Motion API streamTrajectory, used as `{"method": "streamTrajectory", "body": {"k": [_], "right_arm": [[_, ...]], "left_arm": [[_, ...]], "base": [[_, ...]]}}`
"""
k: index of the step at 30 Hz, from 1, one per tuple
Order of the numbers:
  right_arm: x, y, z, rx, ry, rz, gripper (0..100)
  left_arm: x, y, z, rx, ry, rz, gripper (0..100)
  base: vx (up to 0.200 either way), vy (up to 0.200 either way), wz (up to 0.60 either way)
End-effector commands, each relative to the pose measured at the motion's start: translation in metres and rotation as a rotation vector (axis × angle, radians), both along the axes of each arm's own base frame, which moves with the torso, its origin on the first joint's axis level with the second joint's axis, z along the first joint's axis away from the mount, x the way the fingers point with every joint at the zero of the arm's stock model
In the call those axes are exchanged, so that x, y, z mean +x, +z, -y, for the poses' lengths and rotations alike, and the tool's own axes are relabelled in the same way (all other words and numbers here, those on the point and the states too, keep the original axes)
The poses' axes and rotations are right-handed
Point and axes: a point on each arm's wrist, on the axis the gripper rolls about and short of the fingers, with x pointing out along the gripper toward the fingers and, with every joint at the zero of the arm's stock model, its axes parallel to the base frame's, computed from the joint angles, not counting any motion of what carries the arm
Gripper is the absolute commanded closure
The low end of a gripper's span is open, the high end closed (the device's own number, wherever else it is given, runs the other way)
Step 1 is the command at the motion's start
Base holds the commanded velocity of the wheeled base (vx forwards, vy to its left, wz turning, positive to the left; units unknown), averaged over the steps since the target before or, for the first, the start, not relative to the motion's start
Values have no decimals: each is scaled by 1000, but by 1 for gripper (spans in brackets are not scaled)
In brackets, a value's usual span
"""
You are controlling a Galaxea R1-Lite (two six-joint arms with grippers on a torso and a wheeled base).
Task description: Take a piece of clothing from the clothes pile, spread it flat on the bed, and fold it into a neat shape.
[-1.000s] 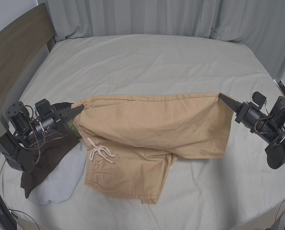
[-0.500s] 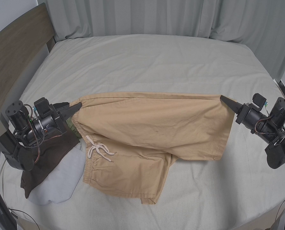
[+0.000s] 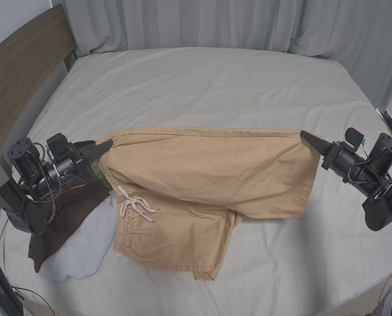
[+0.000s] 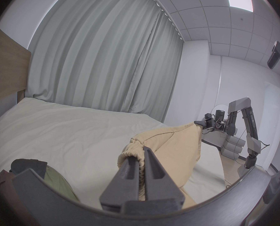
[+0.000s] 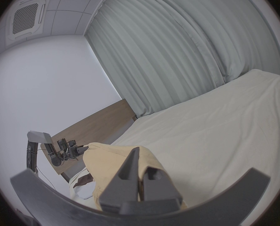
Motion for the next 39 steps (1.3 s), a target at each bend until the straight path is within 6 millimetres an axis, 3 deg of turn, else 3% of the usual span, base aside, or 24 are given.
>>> {"method": "streamTrajectory", "body": {"k": [1, 7, 12, 27, 39], "right_arm": [[7, -3, -5, -2, 13, 1, 100], [25, -6, -7, 0, 8, 18, 100], [36, -3, -8, 9, -8, 45, 100], [80, -22, -8, 15, -21, 65, 100], [111, -18, -10, 19, -23, 76, 100]], "left_arm": [[2, -3, 1, -5, 7, -10, 100], [8, -13, 4, -16, 11, -43, 100], [19, -10, 7, -39, 33, -28, 100], [52, -30, 10, -79, 100, -46, 100], [71, -36, 13, -120, 139, -44, 100]], "base": [[0, 0, 0], [0, 0, 0], [0, 0, 0], [0, 0, 0], [0, 0, 0]]}}
